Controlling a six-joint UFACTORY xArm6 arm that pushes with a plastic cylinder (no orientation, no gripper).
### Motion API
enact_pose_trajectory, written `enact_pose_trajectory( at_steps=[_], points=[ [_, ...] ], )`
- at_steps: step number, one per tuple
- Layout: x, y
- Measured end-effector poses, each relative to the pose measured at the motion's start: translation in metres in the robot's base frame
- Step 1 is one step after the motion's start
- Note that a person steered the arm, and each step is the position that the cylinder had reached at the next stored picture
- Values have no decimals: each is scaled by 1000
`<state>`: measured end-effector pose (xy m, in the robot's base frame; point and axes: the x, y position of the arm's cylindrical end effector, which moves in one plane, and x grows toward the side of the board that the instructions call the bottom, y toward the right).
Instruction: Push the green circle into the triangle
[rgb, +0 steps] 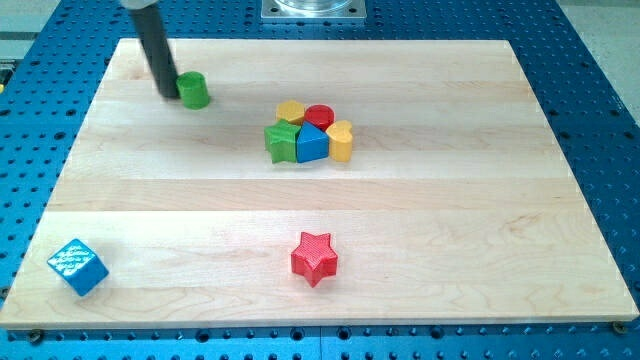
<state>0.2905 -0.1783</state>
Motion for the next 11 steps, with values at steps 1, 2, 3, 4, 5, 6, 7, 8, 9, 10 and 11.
enact_pose_trajectory(
  at_steps=[1, 2, 3, 4, 5, 6, 7, 8, 9, 10, 11],
  points=[
    [25, 56],
    [49, 82],
    [23, 88],
    [33, 104],
    [77, 67],
    [159, 54],
    [163, 53],
    [89, 65],
    [34, 81],
    [43, 111],
    [88, 89]
  ],
)
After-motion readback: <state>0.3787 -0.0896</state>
